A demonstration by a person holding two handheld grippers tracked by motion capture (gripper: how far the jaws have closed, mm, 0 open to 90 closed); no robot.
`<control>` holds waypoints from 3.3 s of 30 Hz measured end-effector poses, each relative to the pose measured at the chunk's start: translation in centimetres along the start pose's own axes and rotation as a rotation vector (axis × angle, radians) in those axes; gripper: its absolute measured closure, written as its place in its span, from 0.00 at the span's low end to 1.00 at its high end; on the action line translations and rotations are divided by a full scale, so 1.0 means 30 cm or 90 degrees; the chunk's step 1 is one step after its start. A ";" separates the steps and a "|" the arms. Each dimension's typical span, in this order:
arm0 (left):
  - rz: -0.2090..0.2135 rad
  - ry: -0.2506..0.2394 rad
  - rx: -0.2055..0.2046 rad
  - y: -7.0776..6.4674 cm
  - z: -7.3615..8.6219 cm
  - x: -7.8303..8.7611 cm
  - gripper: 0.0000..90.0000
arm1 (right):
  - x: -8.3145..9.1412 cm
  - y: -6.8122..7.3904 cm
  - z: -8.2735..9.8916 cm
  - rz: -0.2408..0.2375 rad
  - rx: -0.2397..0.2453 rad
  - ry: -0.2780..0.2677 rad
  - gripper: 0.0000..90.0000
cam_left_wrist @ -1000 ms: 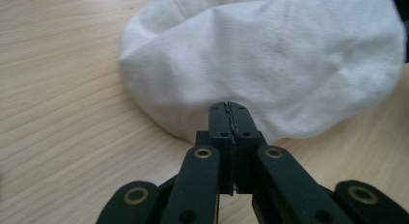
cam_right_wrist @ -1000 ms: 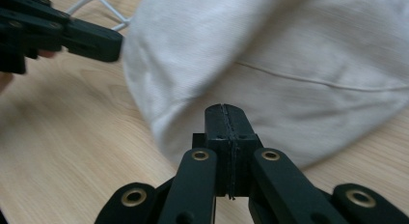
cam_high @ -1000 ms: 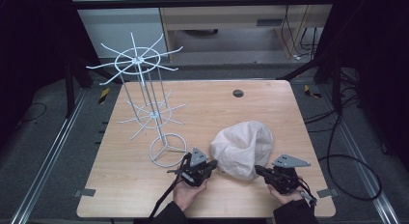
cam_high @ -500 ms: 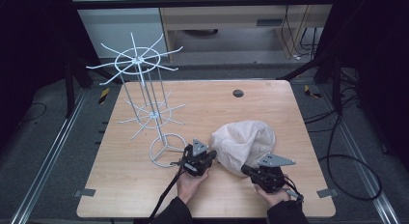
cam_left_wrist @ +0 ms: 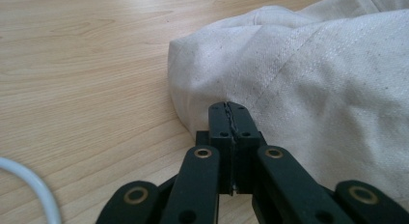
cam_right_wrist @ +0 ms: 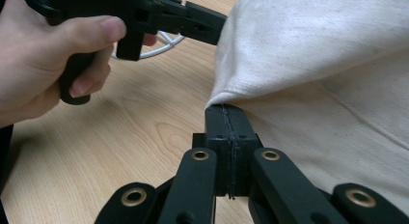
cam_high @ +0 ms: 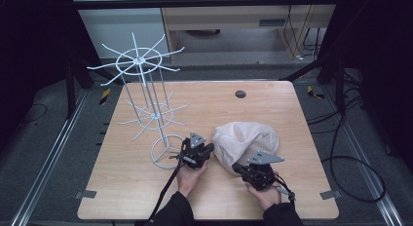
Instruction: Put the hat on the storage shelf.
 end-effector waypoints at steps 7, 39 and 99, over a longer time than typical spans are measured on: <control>0.020 -0.021 -0.021 -0.018 0.013 0.110 0.99 | 0.108 -0.099 0.013 0.063 -0.012 -0.024 1.00; 0.064 0.048 -0.134 -0.306 0.103 0.023 0.99 | 0.078 -0.544 0.046 0.224 -0.091 -0.040 1.00; -0.017 0.008 -0.122 0.152 0.077 0.451 0.47 | 0.218 -0.363 -0.134 0.103 0.084 -0.034 0.42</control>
Point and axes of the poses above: each handheld gripper's, and its own axes: x roughly backward along the jaws, z roughly out of its underside, y roughly to its left, the point moved 6 cm from there along -x, roughly forward along the jaws, and after that the axes turned 12 degrees about x, right-handed, at the moved point
